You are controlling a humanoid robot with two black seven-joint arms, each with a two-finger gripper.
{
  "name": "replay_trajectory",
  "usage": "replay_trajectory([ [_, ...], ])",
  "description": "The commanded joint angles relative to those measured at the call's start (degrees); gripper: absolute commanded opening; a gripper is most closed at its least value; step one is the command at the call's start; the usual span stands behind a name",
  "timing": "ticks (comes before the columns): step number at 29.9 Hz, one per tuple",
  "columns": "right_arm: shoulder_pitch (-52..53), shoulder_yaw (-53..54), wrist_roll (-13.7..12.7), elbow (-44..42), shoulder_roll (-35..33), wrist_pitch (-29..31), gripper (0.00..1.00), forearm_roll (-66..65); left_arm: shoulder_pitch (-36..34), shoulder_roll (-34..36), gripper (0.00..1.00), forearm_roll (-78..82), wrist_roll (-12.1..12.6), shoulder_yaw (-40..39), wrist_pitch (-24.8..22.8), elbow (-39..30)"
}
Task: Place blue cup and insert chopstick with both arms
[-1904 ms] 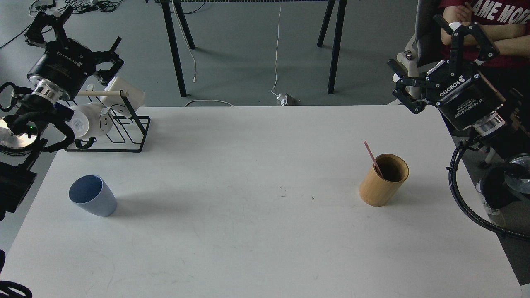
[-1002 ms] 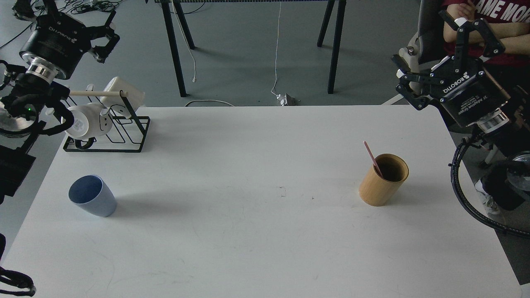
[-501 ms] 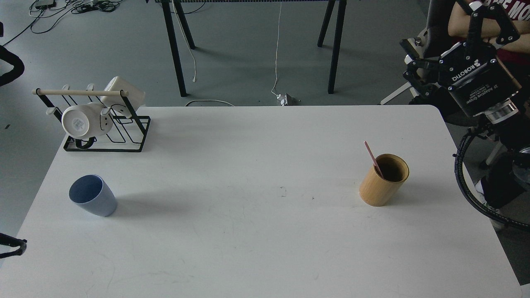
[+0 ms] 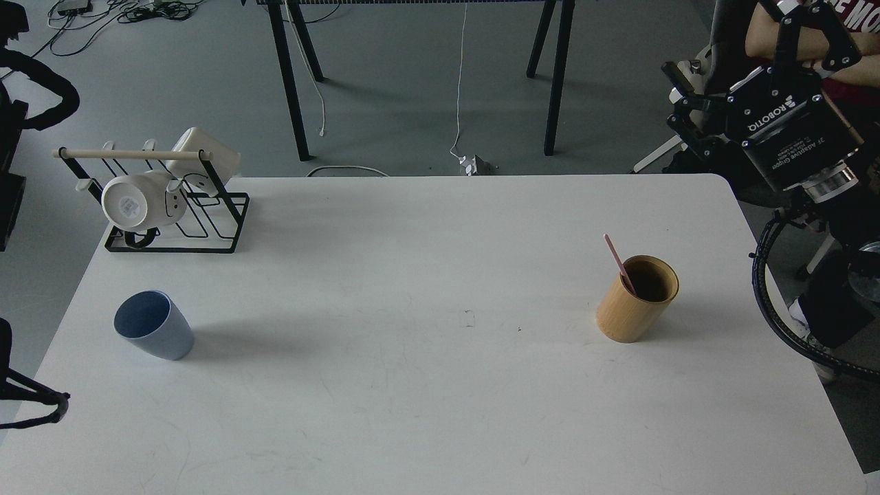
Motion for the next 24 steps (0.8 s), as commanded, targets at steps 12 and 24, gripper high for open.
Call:
replay_trajectory([
  [12, -0.4, 0.0, 0.0, -0.9, 0.0, 0.0, 0.99, -0.1, -0.5, 28.4, 1.00, 15.7, -5.4, 14.5, -1.4, -15.1],
  [24, -0.6, 0.0, 0.0, -1.4, 0.0, 0.0, 0.99, -0.1, -8.6, 48.0, 1.00, 55.5, -5.4, 31.3, -1.4, -23.0],
])
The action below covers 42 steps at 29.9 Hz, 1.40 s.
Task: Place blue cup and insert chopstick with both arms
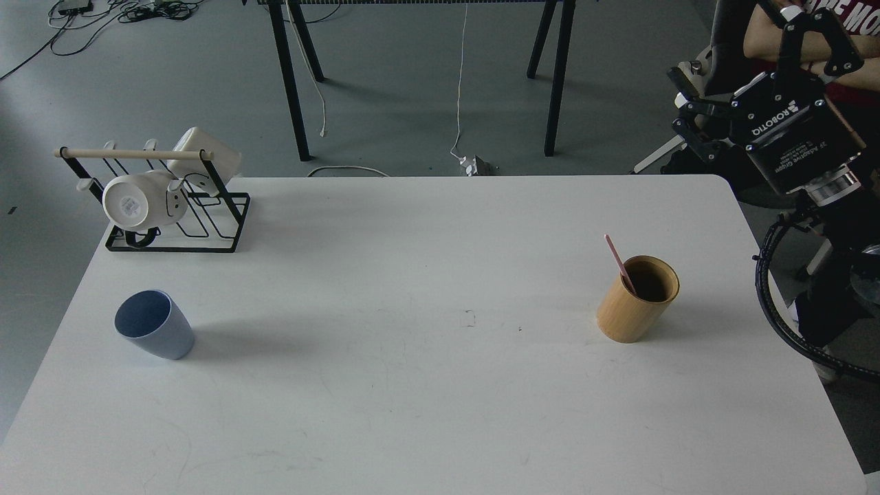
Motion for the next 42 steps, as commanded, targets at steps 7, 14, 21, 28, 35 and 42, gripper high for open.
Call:
replay_trajectory([
  [7, -0.1, 0.0, 0.0, 0.0, -0.1, 0.0, 0.99, 0.0, 0.0, 1.7, 1.00, 32.6, 0.0, 20.1, 4.0, -3.6],
  [14, -0.6, -0.1, 0.0, 0.1, -0.1, 0.0, 0.99, 0.0, 0.5, 1.7, 1.00, 44.8, 0.0, 33.7, 11.6, -0.9],
  [21, -1.3, 0.0, 0.0, 0.0, -0.1, 0.0, 0.99, 0.0, 4.3, -2.4, 0.99, 55.1, 0.0, 37.6, 14.9, 5.4],
  [28, -1.4, 0.0, 0.0, -0.1, -0.1, 0.0, 0.99, 0.0, 9.2, -9.9, 0.99, 55.4, 0.0, 37.6, 16.8, 12.5],
  [35, -1.4, 0.0, 0.0, -0.2, -0.1, 0.0, 0.99, 0.0, 12.2, -14.2, 0.99, 55.5, 0.0, 37.7, 17.2, 16.5],
  [42, -2.1, -0.1, 0.0, -0.2, -0.2, 0.0, 0.99, 0.0, 14.5, -17.1, 0.99, 56.3, 0.0, 37.7, 18.0, 19.1],
])
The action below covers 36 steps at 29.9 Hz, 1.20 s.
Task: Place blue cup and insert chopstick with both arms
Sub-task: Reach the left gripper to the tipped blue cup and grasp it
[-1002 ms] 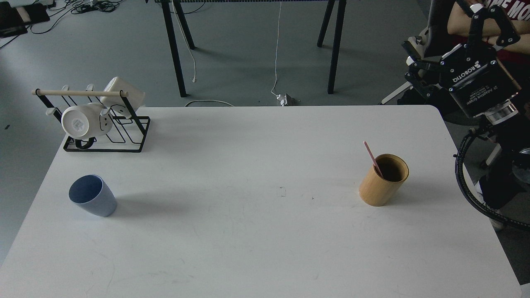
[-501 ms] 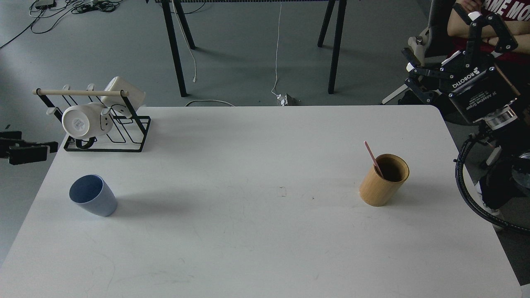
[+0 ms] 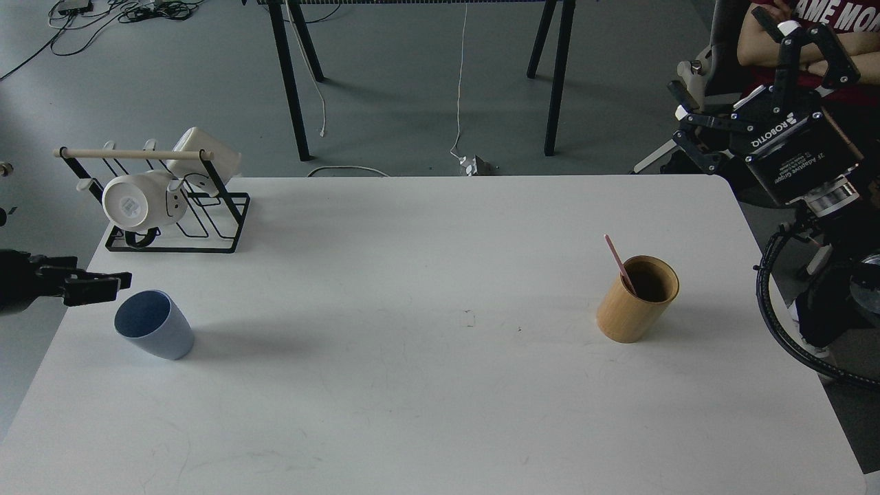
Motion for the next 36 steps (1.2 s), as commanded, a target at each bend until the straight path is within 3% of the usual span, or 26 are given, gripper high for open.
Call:
replay_trajectory([
  [1, -0.4, 0.0, 0.0, 0.1, -0.1, 0.0, 0.99, 0.0, 1.3, -2.5, 0.98, 0.3, 0.0, 0.0, 0.7, 2.6],
  [15, -0.7, 0.0, 0.0, 0.1, -0.3, 0.0, 0.99, 0.0, 4.1, -4.2, 0.86, 0.6, 0.0, 0.0, 3.1, 4.7],
  [29, -1.4, 0.0, 0.0, 0.0, -0.5, 0.0, 0.99, 0.0, 4.1, -6.3, 0.62, 1.3, 0.0, 0.1, 3.1, 5.8],
  [36, -1.7, 0.0, 0.0, 0.1, -0.5, 0.0, 0.99, 0.0, 4.4, -6.2, 0.43, 1.5, 0.0, 0.1, 3.1, 5.8],
])
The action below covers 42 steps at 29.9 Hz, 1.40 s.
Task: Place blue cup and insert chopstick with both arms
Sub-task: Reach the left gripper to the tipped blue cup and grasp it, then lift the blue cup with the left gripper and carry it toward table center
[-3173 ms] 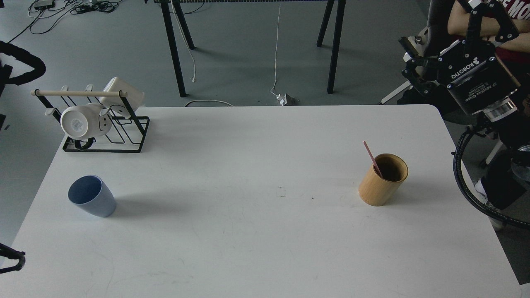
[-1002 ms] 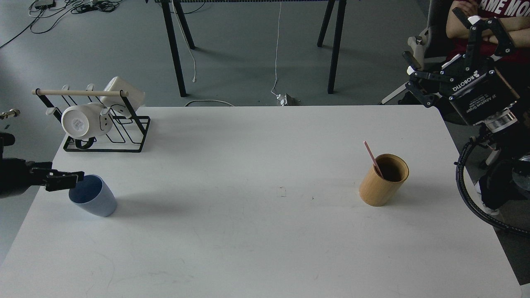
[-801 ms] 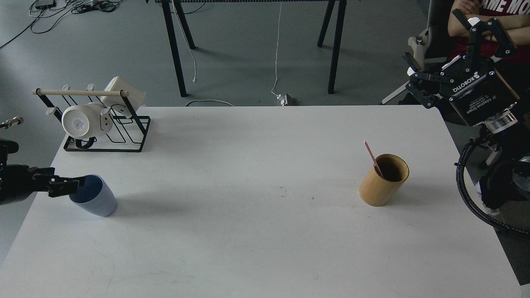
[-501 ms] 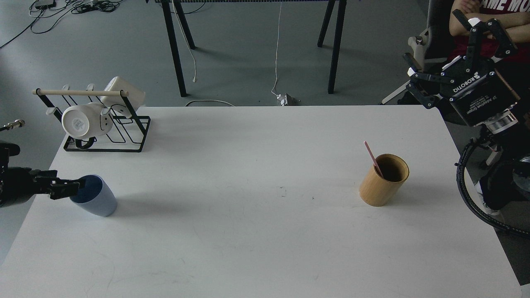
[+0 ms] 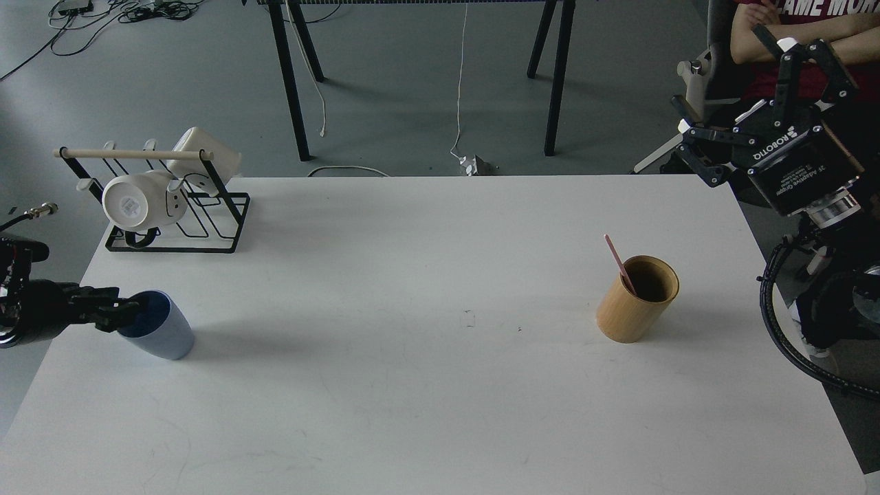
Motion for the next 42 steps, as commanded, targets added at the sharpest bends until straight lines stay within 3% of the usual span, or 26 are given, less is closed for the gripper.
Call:
replay_trajectory([
  [1, 0.0, 0.0, 0.0, 0.0, 0.0, 0.0, 0.99, 0.0, 0.3, 0.1, 0.41, 0.4, 0.0, 0.0, 0.0, 0.0],
  [10, -0.5, 0.0, 0.0, 0.0, 0.1, 0.0, 0.99, 0.0, 1.1, 0.3, 0.18, 3.7, 0.0, 0.0, 1.2, 0.1],
  [19, -0.7, -0.1, 0.0, -0.1, 0.2, 0.0, 0.99, 0.0, 1.6, 1.0, 0.03, 4.7, 0.0, -0.3, 4.6, 0.0],
  [26, -0.7, 0.0, 0.0, -0.1, 0.2, 0.0, 0.99, 0.0, 0.9, 1.1, 0.01, 4.4, 0.0, -1.3, 4.7, -0.7],
  [29, -0.7, 0.0, 0.0, -1.0, 0.4, 0.0, 0.99, 0.0, -2.5, 1.3, 0.01, 4.0, 0.0, -1.4, 4.2, -2.9],
  [32, -0.7, 1.5, 0.0, -3.3, 0.5, 0.0, 0.99, 0.0, -8.3, 2.1, 0.02, 3.7, 0.0, -1.3, 2.3, -8.4],
  [36, -0.6, 3.7, 0.0, -6.1, 0.5, 0.0, 0.99, 0.1, -18.0, 0.4, 0.02, 3.3, 0.0, -1.0, -6.3, -13.3],
  [42, -0.8, 4.8, 0.0, -10.8, 0.3, 0.0, 0.99, 1.8, -28.7, -13.0, 0.03, 3.1, 0.0, 4.8, -13.0, -12.5],
])
